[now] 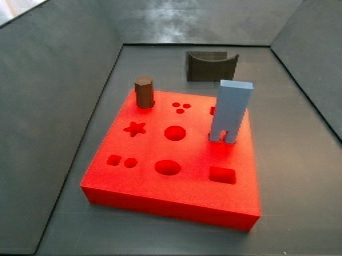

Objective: Pick up the star object. Move up. Place the star object on the fixture. Regrasp the star object. Move to above the board. Insert the star object.
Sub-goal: Move to above the board, then insert the star object.

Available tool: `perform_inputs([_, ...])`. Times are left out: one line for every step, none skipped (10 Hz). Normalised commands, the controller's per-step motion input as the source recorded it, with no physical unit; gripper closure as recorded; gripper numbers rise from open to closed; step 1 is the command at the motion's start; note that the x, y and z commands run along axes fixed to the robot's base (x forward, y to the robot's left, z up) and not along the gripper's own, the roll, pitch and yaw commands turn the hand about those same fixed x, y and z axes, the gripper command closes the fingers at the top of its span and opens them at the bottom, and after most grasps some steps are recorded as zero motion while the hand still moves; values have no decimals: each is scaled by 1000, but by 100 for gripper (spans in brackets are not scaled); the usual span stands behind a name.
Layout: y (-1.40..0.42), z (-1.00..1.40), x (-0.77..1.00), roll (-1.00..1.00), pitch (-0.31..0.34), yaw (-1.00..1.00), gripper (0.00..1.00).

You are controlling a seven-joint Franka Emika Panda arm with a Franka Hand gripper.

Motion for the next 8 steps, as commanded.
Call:
perform_inputs([14, 12, -91, -596, -51, -30, 100])
perform_inputs([20, 5, -80, -400, -54, -17, 100])
perform_inputs([13, 0, -55, -238, -48, -14, 100])
perform_inputs([0, -3, 0, 4, 0, 0, 100])
perform_inputs([-91, -14, 0, 110, 0, 0, 100])
perform_inputs([-6, -43, -40, 26, 0, 0, 100])
perform_inputs([14, -83, -89, -14, 0, -40, 100])
perform_inputs([0, -111, -340, 0, 0, -143, 100])
